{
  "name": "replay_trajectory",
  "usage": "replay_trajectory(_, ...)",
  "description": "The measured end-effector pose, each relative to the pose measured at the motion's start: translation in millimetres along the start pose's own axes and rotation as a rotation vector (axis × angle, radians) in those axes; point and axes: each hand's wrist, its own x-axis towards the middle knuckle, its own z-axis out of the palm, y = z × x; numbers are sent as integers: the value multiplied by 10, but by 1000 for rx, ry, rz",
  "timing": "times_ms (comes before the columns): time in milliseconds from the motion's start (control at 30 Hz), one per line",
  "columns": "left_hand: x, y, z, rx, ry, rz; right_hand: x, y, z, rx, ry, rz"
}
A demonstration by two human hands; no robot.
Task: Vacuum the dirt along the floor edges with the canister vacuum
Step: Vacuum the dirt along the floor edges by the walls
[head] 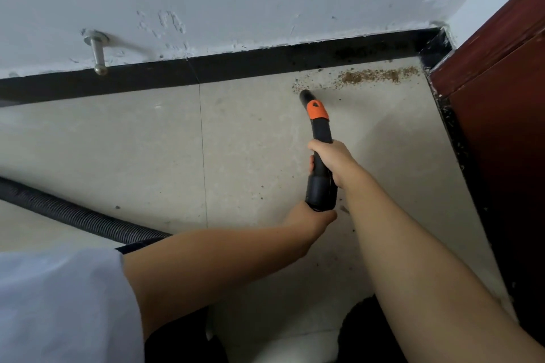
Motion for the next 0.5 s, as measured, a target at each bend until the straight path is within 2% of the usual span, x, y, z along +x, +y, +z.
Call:
replay_trajectory(167, 94, 127, 113, 105, -105, -5, 13, 14, -322, 160, 135, 54)
replay_trajectory(300, 121, 291, 276, 108, -124, 30, 102, -81, -546, 219, 194, 63)
replay_trajectory(500, 173, 360, 216, 36, -72, 27, 187, -216, -439, 168, 132, 44)
